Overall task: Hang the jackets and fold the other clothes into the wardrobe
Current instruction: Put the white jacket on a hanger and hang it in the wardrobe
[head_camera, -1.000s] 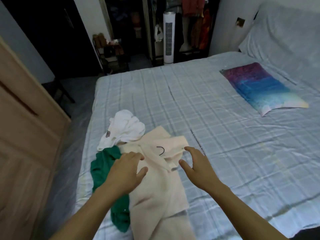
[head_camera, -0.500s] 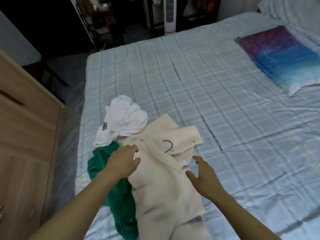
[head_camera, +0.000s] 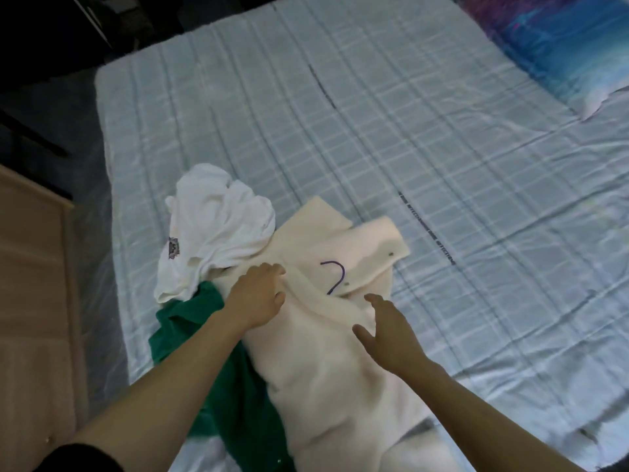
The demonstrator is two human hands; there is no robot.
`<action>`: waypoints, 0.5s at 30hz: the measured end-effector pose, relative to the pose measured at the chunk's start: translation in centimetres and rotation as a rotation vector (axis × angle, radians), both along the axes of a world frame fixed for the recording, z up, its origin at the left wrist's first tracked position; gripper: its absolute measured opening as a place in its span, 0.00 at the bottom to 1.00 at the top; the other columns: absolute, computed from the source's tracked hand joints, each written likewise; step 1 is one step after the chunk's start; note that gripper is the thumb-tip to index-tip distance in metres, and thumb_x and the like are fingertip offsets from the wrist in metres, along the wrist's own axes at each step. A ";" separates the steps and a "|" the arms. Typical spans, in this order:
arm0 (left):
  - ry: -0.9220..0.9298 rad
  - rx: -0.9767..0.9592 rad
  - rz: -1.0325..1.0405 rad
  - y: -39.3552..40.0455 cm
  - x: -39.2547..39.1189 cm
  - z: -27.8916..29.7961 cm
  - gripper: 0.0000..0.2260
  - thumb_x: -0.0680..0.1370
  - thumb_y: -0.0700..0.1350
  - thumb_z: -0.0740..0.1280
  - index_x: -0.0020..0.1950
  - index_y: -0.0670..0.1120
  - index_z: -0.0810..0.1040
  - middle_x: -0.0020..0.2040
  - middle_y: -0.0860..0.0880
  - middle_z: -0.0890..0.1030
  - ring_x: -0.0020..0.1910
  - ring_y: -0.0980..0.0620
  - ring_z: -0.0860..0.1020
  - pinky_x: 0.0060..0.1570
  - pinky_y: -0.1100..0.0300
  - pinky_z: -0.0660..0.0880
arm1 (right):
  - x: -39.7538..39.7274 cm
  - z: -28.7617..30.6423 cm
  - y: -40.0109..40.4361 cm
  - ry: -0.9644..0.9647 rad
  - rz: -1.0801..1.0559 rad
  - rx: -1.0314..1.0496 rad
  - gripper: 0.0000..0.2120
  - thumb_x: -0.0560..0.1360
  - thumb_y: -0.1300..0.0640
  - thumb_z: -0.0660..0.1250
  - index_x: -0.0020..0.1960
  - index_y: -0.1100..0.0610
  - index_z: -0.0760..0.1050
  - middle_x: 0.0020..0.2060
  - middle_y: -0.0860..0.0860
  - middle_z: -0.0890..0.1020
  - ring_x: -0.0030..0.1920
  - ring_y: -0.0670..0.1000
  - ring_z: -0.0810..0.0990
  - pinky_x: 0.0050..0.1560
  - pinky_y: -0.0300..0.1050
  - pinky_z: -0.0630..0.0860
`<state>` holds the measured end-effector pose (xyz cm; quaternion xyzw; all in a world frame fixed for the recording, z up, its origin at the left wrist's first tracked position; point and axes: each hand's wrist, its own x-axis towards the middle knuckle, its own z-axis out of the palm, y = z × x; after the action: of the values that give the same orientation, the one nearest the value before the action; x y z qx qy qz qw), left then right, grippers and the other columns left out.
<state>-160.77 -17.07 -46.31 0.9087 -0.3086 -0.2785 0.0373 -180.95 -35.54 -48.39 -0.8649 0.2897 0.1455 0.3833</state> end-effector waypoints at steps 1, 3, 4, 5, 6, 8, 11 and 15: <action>0.001 0.000 -0.031 -0.3 0.3 -0.7 0.24 0.80 0.49 0.63 0.75 0.49 0.64 0.70 0.47 0.70 0.65 0.45 0.70 0.62 0.49 0.70 | 0.4 -0.6 0.2 0.015 -0.001 -0.003 0.32 0.78 0.45 0.66 0.77 0.53 0.59 0.68 0.52 0.72 0.67 0.53 0.71 0.66 0.47 0.68; 0.003 0.015 -0.091 -0.8 0.9 -2.1 0.27 0.80 0.48 0.64 0.77 0.48 0.60 0.73 0.47 0.67 0.67 0.44 0.68 0.62 0.49 0.69 | 0.8 -1.9 0.5 0.058 -0.007 -0.008 0.32 0.78 0.45 0.66 0.77 0.53 0.58 0.69 0.52 0.70 0.68 0.54 0.69 0.68 0.48 0.67; 0.008 0.032 -0.111 -0.9 1.1 -2.8 0.27 0.79 0.48 0.64 0.77 0.48 0.60 0.74 0.47 0.66 0.67 0.43 0.68 0.62 0.49 0.69 | 1.0 -2.4 0.7 0.080 -0.017 -0.012 0.33 0.77 0.45 0.67 0.77 0.53 0.58 0.71 0.53 0.69 0.69 0.55 0.68 0.69 0.49 0.66; 0.023 0.046 -0.118 -1.0 1.3 -3.4 0.27 0.79 0.49 0.64 0.77 0.48 0.60 0.74 0.46 0.65 0.66 0.43 0.68 0.62 0.49 0.69 | 1.0 -2.9 0.8 0.102 -0.028 -0.015 0.34 0.77 0.45 0.67 0.77 0.53 0.58 0.72 0.53 0.67 0.70 0.55 0.67 0.70 0.49 0.66; 0.045 0.053 -0.117 -1.0 1.5 -4.0 0.27 0.79 0.49 0.64 0.76 0.48 0.60 0.74 0.46 0.65 0.66 0.43 0.68 0.61 0.49 0.69 | 1.1 -3.5 1.0 0.123 -0.038 -0.013 0.35 0.76 0.45 0.68 0.77 0.53 0.58 0.72 0.53 0.66 0.71 0.55 0.67 0.70 0.49 0.66; 0.077 0.077 -0.130 -0.9 1.7 -5.1 0.30 0.78 0.50 0.65 0.78 0.48 0.58 0.76 0.47 0.62 0.68 0.43 0.67 0.63 0.49 0.69 | 1.1 -4.6 1.5 0.159 -0.053 0.012 0.37 0.75 0.45 0.70 0.77 0.53 0.57 0.72 0.53 0.66 0.70 0.56 0.67 0.69 0.50 0.67; 0.095 0.171 -0.167 -0.4 2.2 -6.3 0.39 0.78 0.52 0.67 0.81 0.49 0.46 0.80 0.47 0.54 0.75 0.42 0.60 0.70 0.47 0.64 | 0.9 -5.7 2.3 0.214 -0.076 0.056 0.38 0.73 0.47 0.71 0.76 0.51 0.55 0.65 0.54 0.71 0.63 0.56 0.73 0.64 0.53 0.72; -0.009 0.235 -0.170 0.1 2.2 -7.5 0.39 0.75 0.49 0.67 0.80 0.50 0.48 0.75 0.47 0.62 0.68 0.42 0.67 0.62 0.47 0.68 | 0.3 -6.7 2.8 0.269 -0.120 0.035 0.37 0.73 0.52 0.70 0.76 0.52 0.55 0.61 0.53 0.75 0.58 0.56 0.77 0.57 0.49 0.74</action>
<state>-158.53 -16.98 -53.79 0.8786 -0.3500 -0.3107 -0.0948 -180.68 -32.70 -55.05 -0.8118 0.3869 0.2421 0.3641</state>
